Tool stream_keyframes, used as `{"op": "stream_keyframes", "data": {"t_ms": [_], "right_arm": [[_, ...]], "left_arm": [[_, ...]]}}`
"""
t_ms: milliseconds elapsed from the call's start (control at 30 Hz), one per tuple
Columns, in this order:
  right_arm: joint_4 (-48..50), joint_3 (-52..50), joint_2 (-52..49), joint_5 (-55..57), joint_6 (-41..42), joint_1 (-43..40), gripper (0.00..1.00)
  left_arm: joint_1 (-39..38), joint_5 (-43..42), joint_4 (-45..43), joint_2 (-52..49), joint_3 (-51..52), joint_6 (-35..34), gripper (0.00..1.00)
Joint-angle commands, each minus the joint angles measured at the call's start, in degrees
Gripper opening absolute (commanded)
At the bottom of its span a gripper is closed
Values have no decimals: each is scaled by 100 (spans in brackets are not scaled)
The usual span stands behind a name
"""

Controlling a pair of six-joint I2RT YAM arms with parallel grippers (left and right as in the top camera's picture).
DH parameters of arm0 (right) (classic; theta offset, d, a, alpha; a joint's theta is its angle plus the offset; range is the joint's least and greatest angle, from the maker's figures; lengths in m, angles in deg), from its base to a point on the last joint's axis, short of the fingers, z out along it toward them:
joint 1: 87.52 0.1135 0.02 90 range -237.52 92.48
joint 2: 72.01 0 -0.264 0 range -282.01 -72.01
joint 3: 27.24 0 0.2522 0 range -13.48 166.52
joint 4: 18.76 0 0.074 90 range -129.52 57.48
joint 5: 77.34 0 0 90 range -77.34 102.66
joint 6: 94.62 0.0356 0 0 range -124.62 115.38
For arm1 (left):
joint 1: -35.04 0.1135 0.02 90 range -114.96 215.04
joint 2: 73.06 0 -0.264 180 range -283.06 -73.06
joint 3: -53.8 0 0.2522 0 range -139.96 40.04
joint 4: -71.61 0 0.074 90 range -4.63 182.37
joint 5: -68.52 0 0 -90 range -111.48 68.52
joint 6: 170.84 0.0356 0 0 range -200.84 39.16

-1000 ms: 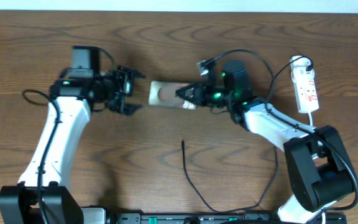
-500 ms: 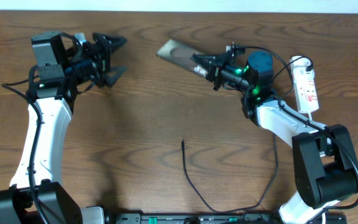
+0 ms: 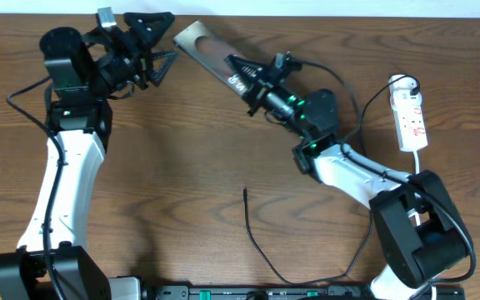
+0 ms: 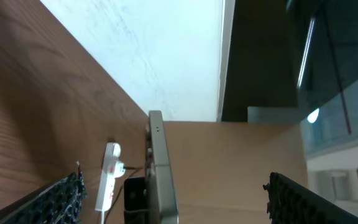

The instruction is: Plug charger to phone and switch on socket

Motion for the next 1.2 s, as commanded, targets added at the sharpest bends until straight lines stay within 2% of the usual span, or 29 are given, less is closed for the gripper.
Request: {"op": "stream_keyframes", "data": {"t_ms": [0,167,267,700,867,1167], "right_arm": [[90,96,48,588,90,151,1],[103,96,48,577,-203,190,2],[101,96,48,577,-306,190,2],[-219,96,46,581,-671,251,1],[-245,96,46,664,-1158,365,1],[-264,96,46,798,-1176,426,2]], "left_arm": [[-105,-129,-20,-199,-55,407,90],[-223,-527,-22,-498,-55,1058,90],[-278,-581,-44,-623,-55,1185,91],[-310,-584,-181,-671,-55,1029,90],[-426,-557,-232,-671,-55,1034,90],[-599,39,-229,-671,-55,599,89]]}}
